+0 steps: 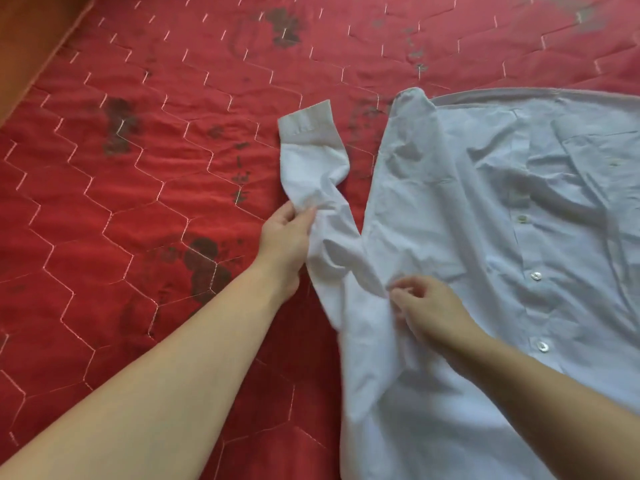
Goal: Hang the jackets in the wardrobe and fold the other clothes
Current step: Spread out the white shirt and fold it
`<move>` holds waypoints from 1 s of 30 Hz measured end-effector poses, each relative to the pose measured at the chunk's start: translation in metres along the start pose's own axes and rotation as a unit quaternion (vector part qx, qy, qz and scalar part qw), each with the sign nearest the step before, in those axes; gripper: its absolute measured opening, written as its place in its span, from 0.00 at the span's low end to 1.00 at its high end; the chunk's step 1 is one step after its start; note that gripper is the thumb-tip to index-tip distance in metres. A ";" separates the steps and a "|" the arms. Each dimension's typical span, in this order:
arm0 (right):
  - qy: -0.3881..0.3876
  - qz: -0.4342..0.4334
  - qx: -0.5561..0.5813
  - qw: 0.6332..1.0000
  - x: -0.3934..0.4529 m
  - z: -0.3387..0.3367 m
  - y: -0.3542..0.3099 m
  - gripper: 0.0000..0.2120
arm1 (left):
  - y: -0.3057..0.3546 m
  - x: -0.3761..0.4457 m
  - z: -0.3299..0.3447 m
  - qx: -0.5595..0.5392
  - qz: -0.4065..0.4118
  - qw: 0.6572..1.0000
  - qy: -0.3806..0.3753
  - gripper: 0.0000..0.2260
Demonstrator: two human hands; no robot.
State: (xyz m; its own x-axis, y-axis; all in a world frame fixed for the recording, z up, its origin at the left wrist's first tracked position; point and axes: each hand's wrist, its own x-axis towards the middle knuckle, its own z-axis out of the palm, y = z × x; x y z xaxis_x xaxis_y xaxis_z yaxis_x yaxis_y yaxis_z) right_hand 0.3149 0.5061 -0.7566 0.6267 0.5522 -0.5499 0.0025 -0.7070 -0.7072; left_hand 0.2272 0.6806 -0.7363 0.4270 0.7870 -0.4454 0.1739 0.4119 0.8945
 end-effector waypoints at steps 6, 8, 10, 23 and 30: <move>-0.018 -0.116 0.268 0.956 0.008 -0.053 -0.066 0.16 | 0.024 -0.048 0.078 0.263 0.246 0.906 -0.222 0.18; -0.043 -0.057 0.263 0.962 0.019 -0.077 -0.073 0.16 | 0.016 -0.061 0.092 0.349 0.266 0.851 -0.289 0.18; -0.002 -0.043 0.233 0.972 0.024 -0.095 -0.065 0.07 | 0.007 -0.069 0.096 0.314 0.228 0.865 -0.318 0.11; 0.127 0.117 0.403 0.899 -0.004 -0.115 0.056 0.34 | -0.032 -0.049 0.032 0.475 0.004 0.804 -0.359 0.11; 0.081 0.200 0.354 0.910 -0.062 -0.039 0.042 0.10 | -0.037 -0.048 0.023 0.490 0.027 0.808 -0.327 0.18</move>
State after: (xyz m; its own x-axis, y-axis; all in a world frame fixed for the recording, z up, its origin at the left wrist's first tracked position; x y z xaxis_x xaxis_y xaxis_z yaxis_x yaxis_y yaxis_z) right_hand 0.3063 0.4250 -0.7350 0.5742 0.2008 -0.7937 -0.7177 -0.3430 -0.6060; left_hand 0.2202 0.6169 -0.7469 0.7794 0.2491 -0.5749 0.6209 -0.4292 0.6559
